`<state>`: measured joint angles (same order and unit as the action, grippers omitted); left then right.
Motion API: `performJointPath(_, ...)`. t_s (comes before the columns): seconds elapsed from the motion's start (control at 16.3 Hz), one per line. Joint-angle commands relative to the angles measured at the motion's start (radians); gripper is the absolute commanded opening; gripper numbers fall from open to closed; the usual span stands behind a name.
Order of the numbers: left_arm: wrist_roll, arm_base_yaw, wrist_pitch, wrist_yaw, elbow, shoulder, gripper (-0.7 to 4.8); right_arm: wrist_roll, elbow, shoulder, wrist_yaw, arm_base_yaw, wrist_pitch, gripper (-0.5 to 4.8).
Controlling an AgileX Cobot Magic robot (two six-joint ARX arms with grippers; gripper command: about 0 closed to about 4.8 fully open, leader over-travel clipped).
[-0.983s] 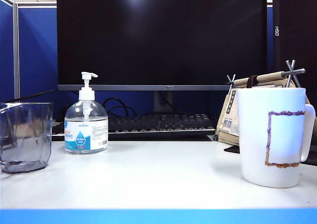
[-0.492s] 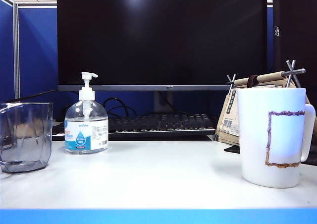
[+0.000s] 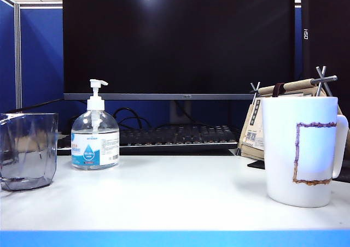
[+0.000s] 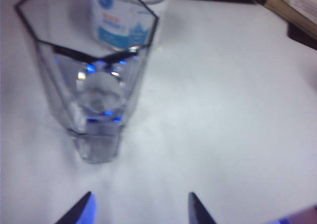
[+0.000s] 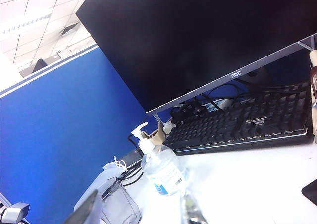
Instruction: Swap the positions of the transparent plastic cup and the white ceramic cup.
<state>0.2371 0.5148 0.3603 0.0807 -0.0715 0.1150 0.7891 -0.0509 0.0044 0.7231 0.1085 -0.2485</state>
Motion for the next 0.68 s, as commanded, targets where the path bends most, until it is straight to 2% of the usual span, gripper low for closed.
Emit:
performJointPath(0.06, -0.035, -0.001, -0.018, 0.032, -0.002, 0.01, 2.48, 0.0, -0.003, -0.002, -0.005, 0.0, -0.018, 2.08)
performJointPath(0.25, -0.045, -0.001, -0.038, 0.027, -0.002, 0.057, 2.55, 0.0, -0.003, -0.002, -0.014, 0.001, -0.018, 2.08)
performJointPath(0.31, -0.045, -0.001, -0.069, 0.01, -0.002, 0.084, 3.36, 0.0, -0.003, -0.002, -0.014, 0.001, -0.018, 2.08)
performJointPath(0.37, -0.043, -0.001, -0.101, 0.01, -0.005, 0.108, 3.73, 0.0, -0.003, -0.002, -0.014, 0.001, -0.018, 2.08)
performJointPath(0.55, -0.042, -0.001, -0.159, 0.058, -0.007, 0.178, 3.72, 0.0, -0.003, -0.002, -0.014, 0.001, -0.018, 2.08)
performJointPath(0.68, -0.042, -0.001, -0.245, 0.055, -0.007, 0.24, 3.71, 0.0, -0.003, -0.002, -0.014, 0.001, -0.018, 2.08)
